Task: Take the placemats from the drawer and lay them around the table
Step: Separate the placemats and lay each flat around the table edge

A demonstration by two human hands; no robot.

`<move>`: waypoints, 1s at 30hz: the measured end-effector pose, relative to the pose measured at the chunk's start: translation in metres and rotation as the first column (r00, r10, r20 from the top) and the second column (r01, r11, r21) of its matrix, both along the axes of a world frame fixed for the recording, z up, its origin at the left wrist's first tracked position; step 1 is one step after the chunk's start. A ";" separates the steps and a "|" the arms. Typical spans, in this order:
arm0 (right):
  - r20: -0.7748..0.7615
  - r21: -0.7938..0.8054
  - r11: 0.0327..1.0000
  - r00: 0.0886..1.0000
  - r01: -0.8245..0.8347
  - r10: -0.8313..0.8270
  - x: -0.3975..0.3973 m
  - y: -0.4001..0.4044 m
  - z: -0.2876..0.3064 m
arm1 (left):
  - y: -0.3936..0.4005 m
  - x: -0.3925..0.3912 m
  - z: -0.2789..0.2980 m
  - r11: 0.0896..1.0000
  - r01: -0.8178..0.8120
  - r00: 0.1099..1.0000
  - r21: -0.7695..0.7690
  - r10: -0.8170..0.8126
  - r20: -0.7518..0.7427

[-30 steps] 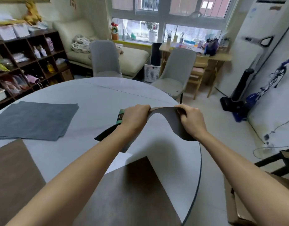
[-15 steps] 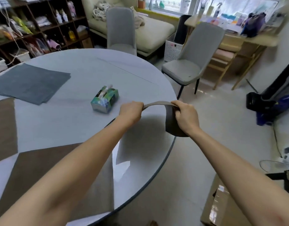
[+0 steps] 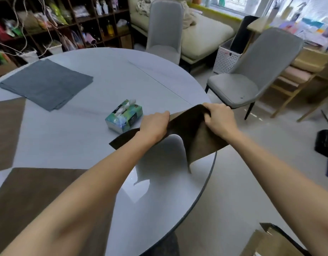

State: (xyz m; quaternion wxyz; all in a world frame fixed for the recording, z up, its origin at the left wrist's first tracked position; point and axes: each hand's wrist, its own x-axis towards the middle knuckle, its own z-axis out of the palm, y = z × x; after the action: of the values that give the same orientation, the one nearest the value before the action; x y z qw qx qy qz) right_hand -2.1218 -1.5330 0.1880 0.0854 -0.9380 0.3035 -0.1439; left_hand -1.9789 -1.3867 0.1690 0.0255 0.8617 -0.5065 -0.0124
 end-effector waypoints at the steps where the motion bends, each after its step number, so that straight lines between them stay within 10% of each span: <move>1: -0.019 -0.016 1.000 1.000 -0.023 0.023 0.013 -0.011 0.004 | -0.008 0.008 0.002 1.000 -0.020 1.000 -0.010 0.020 -0.006; 17: -0.148 -0.073 0.830 0.829 -0.552 0.539 0.127 -0.002 -0.025 | 0.026 0.008 -0.024 0.783 -0.613 0.764 0.108 0.622 -0.174; 24: 0.284 -0.234 0.696 0.636 -0.679 0.717 0.106 -0.019 0.000 | 0.021 -0.032 0.021 0.534 -0.799 0.565 -0.276 0.824 -0.043; 30: 0.199 -0.284 0.579 0.544 -0.764 0.815 0.078 -0.037 -0.019 | 0.033 -0.064 0.025 0.604 -0.666 0.607 -0.439 0.780 0.153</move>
State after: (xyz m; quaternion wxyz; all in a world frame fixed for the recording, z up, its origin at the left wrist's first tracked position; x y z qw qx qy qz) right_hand -2.0440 -1.5699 0.1687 0.1103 -0.9421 -0.1828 -0.2586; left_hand -2.0429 -1.3538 0.1940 0.0907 0.9639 -0.0981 0.2301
